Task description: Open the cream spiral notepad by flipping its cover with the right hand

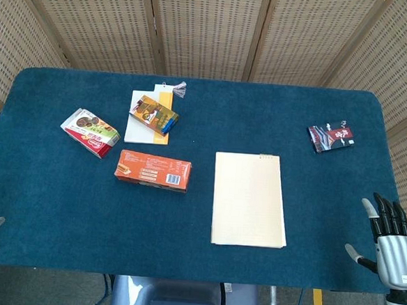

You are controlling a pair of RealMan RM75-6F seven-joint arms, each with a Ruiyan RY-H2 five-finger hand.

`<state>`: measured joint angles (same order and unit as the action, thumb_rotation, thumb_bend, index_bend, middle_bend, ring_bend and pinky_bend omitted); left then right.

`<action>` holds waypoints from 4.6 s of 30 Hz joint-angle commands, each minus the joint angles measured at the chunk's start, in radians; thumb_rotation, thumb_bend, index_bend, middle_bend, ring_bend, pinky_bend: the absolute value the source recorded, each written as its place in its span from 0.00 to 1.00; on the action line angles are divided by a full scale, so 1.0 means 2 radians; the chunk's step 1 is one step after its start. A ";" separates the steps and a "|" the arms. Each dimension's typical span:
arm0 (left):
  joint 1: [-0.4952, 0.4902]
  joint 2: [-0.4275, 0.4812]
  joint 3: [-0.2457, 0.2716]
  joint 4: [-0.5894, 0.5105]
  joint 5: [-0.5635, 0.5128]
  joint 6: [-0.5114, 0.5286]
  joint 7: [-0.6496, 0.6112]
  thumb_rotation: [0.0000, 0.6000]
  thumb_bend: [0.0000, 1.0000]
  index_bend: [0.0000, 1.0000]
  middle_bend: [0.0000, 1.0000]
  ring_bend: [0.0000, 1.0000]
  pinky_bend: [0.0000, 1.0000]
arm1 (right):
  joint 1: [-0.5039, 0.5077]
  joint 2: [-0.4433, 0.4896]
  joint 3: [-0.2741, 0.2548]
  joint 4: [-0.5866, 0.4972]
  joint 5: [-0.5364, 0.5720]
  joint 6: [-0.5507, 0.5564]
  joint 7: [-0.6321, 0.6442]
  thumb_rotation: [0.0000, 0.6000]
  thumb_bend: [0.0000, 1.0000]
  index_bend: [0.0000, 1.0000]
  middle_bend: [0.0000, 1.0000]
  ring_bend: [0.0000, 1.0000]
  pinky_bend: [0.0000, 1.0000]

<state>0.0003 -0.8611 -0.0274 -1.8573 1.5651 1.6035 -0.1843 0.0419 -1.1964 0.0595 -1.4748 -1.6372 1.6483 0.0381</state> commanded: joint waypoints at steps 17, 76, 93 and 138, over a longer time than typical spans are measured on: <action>0.000 0.000 0.000 0.000 -0.002 -0.002 -0.003 1.00 0.00 0.00 0.00 0.00 0.00 | 0.044 -0.016 -0.029 0.014 -0.072 -0.047 0.003 1.00 0.00 0.06 0.01 0.00 0.00; -0.014 -0.004 0.000 -0.014 -0.016 -0.032 0.035 1.00 0.00 0.00 0.00 0.00 0.00 | 0.164 -0.204 -0.095 0.245 -0.138 -0.138 -0.056 1.00 0.36 0.23 0.17 0.11 0.04; -0.014 -0.003 0.001 -0.014 -0.015 -0.033 0.033 1.00 0.00 0.00 0.00 0.00 0.00 | 0.166 -0.210 -0.104 0.249 -0.127 -0.143 -0.065 1.00 0.36 0.23 0.17 0.11 0.04; -0.017 -0.002 0.002 -0.015 -0.015 -0.039 0.031 1.00 0.00 0.00 0.00 0.00 0.00 | 0.196 -0.233 -0.064 0.245 -0.080 -0.166 -0.122 1.00 0.45 0.24 0.19 0.15 0.09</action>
<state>-0.0345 -0.8645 -0.0233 -1.8880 1.5347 1.5248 -0.1224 0.4295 -1.6612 -0.0720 -0.9797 -1.8010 1.3221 -0.1989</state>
